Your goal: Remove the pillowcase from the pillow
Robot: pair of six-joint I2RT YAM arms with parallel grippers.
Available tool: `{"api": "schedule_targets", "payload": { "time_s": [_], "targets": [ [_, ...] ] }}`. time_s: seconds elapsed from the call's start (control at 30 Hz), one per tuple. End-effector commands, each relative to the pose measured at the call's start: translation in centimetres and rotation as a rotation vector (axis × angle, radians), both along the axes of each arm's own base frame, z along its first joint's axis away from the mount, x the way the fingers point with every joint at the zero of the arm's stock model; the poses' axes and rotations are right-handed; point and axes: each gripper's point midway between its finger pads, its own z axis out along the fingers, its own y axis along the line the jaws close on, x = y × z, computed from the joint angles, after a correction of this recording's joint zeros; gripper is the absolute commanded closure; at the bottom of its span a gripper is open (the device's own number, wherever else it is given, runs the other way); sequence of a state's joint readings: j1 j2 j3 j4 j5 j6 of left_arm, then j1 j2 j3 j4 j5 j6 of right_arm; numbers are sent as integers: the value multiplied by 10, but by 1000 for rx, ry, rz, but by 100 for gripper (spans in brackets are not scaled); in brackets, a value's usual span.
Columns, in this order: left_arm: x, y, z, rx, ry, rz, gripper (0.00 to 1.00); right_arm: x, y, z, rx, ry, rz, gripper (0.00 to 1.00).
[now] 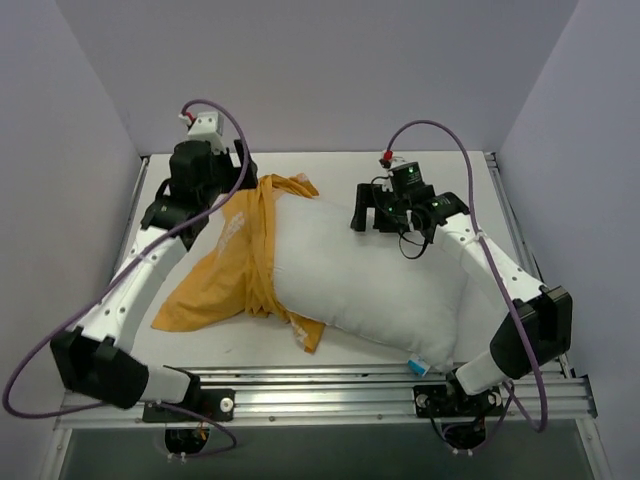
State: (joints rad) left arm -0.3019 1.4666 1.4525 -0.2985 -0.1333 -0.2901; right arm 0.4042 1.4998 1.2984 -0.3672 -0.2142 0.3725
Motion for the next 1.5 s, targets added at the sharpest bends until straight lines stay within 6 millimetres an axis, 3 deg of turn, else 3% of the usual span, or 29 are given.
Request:
{"api": "schedule_targets", "payload": {
  "time_s": [0.0,0.03,0.07,0.1,0.13,0.17,0.2,0.23,0.3,0.33,0.37,0.57,0.63,0.83,0.9,1.0,1.03,1.1,1.13,1.17,1.47],
  "targets": [
    [-50,-4,-8,51,16,-27,8,1,12,43,-128,-154,31,12],
    [-63,-5,-14,51,32,-30,8,-3,18,47,-145,-174,58,9],
    [-81,-3,-6,35,10,-36,8,-7,25,53,-161,-203,100,7],
    [-96,-4,-32,48,65,-52,8,-10,34,56,-159,-225,131,6],
    [-107,-3,-39,31,82,-48,8,-22,52,58,-158,-244,192,4],
    [-121,2,-35,9,66,-46,8,-26,58,60,-171,-270,228,1],
    [-132,4,-45,6,91,-46,8,-28,63,61,-188,-297,237,0],
    [-142,6,-67,-6,140,-37,8,-40,79,58,-200,-308,293,0],
    [-160,9,-74,-31,144,-46,8,-51,94,52,-233,-328,379,0],
    [-167,13,-90,-35,176,-26,8,-56,101,50,-246,-335,412,0],
    [-174,18,-89,-49,166,-13,8,-70,117,43,-264,-335,472,0],
    [-193,24,-118,-97,234,24,8,-97,150,24,-390,-404,627,0],
    [-194,21,-121,-106,246,14,8,-95,153,12,-417,-406,635,0],
    [-194,8,-126,-122,251,-55,8,-75,136,-58,-586,-322,589,0],
    [-195,1,-127,-117,256,-100,8,-71,136,-71,-583,-302,576,0],
    [-195,-3,-134,-106,276,-124,8,-63,137,-83,-541,-276,568,26],
    [-194,-5,-134,-108,279,-131,8,-58,135,-87,-523,-258,563,55],
    [-192,-6,-135,-110,273,-137,8,-51,135,-85,-489,-254,539,89],
    [-190,-6,-135,-110,269,-135,8,-48,133,-86,-466,-238,539,95],
    [-189,-6,-135,-108,268,-133,8,-44,133,-84,-450,-239,532,100],
    [-159,-16,-130,-81,210,-119,8,-41,146,-73,-329,-229,541,100]
  ]
}}
